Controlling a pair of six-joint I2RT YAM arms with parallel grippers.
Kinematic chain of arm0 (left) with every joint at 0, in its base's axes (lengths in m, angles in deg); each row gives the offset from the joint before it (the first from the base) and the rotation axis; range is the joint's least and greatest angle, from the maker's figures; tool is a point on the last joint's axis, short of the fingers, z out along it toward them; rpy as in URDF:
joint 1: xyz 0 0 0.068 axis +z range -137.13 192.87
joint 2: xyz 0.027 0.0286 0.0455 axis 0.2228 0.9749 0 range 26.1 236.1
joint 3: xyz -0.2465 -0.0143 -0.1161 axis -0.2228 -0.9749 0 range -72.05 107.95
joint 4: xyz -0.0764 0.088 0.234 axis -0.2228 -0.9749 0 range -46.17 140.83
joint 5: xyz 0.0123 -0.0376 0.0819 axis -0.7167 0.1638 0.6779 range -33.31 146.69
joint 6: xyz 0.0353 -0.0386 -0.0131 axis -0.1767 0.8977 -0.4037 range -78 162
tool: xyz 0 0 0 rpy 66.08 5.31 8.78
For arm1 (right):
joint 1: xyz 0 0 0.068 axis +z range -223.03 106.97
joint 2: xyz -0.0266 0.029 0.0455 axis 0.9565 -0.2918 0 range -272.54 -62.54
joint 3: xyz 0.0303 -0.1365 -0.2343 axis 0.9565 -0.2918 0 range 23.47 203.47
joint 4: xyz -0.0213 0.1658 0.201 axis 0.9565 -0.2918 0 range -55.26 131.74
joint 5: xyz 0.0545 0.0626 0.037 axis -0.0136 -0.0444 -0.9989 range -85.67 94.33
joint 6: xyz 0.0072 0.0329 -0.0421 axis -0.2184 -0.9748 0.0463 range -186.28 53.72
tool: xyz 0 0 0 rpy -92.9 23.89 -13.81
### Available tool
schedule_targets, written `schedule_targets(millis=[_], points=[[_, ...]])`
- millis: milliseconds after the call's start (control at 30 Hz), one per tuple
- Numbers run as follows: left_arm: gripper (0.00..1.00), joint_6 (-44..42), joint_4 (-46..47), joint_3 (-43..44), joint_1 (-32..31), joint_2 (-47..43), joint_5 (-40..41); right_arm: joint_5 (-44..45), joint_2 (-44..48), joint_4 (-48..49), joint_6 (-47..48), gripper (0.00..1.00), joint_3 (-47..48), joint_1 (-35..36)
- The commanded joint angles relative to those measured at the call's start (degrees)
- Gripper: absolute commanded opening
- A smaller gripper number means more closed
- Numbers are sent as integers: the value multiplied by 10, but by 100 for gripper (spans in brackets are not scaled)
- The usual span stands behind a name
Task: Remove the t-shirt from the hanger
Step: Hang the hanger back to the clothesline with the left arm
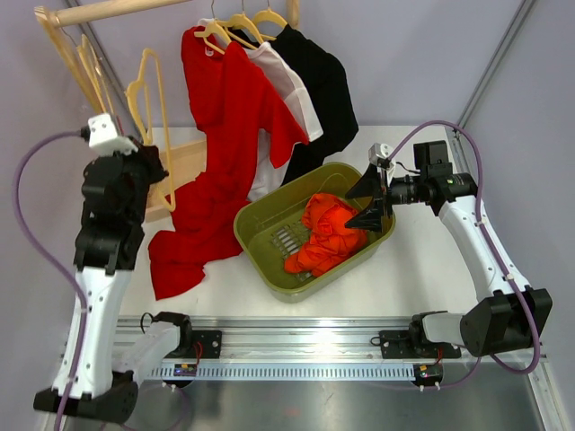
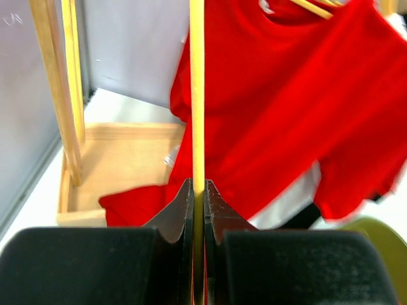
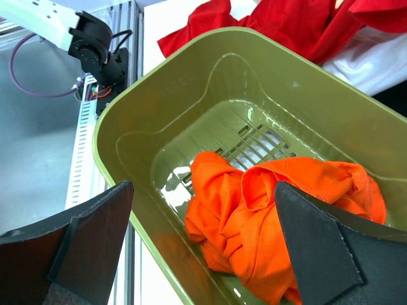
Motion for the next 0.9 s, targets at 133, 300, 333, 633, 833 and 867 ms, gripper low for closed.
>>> schedule_targets(millis=[133, 300, 333, 633, 833, 867], points=[[0, -28, 94, 136, 17, 145, 79, -23, 13, 4, 23, 99, -3, -2], [0, -11, 98, 189, 60, 216, 58, -14, 20, -6, 35, 99, -2, -9], [0, -11, 101, 202, 65, 224, 54, -14, 21, -7, 36, 99, -2, -11], [0, -18, 94, 273, 105, 296, 33, -19, 17, -8, 38, 99, -5, -14], [0, -7, 77, 329, 133, 348, 14, -19, 15, -6, 37, 99, -6, -17], [0, -7, 72, 338, 135, 365, 11, -19, 15, -5, 36, 99, -7, -19]])
